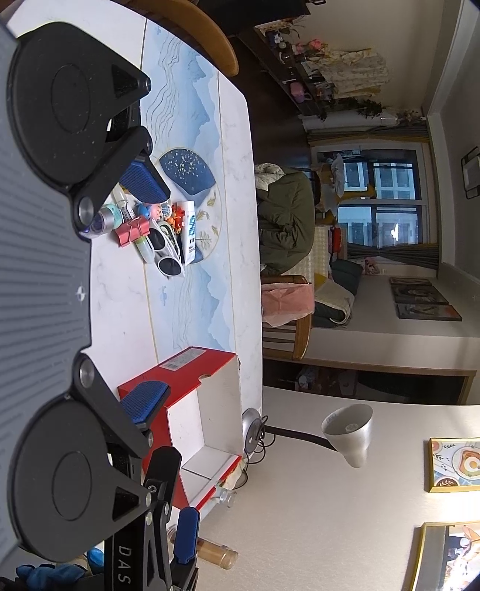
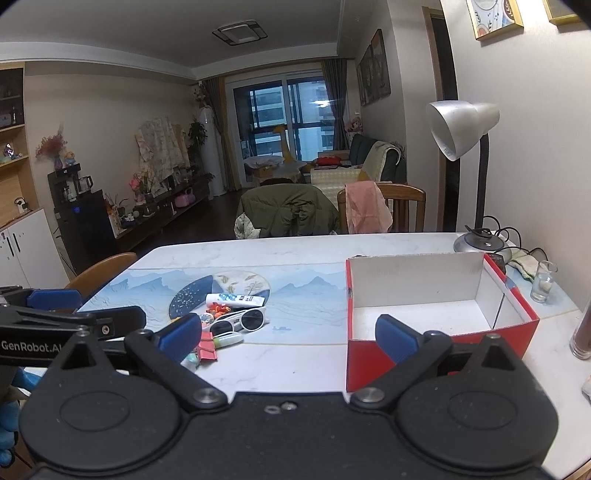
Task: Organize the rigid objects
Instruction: 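Move both tools toward the pile of small items on the runner, then grasp the green-lidded toothpick jar with left tool while right tool grasps the clear pill vial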
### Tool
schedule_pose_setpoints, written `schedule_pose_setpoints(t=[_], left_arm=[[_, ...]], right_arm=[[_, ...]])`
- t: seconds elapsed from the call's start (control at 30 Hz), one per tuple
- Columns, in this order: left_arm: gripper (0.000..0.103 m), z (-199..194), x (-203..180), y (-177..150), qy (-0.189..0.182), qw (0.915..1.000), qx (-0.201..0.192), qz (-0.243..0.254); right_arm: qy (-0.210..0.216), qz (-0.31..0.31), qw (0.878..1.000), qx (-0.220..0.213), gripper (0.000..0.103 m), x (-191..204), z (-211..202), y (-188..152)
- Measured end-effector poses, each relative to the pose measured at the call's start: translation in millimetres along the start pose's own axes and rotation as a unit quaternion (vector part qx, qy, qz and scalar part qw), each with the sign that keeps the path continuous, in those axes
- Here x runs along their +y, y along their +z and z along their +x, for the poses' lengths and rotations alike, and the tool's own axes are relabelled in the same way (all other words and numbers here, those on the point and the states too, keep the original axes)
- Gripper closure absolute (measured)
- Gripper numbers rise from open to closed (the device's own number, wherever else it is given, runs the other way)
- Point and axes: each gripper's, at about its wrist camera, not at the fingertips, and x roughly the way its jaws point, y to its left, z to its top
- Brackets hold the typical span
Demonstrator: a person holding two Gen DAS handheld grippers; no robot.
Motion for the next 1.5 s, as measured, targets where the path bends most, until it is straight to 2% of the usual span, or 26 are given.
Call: schedule_pose_setpoints(t=[0.37,0.73,0.97,1.17,1.4,1.5], left_arm=[[0.000,3,-1,0,0.005,0.9999,-0.003,-0.012],[0.000,32,42,-5,0.041,0.9982,0.012,-0.042],[0.000,64,97,-15,0.075,0.9941,0.040,-0.067],[0.000,90,137,-33,0.101,0.9890,0.080,-0.072],[0.000,127,160,-52,0.092,0.9838,0.126,-0.088],[0.000,143,166,-56,0.084,0.9812,0.143,-0.098]], right_arm=[[0.024,-0.024,0.999,0.000,0.003,-2,-5,1],[0.052,-0.028,0.998,0.033,0.003,10,22,-1],[0.071,-0.037,0.995,0.061,0.003,33,52,-2],[0.092,-0.047,0.990,0.091,0.009,53,80,-3],[0.109,-0.064,0.983,0.131,0.014,78,121,-10],[0.112,-0.075,0.979,0.150,0.020,88,139,-15]])
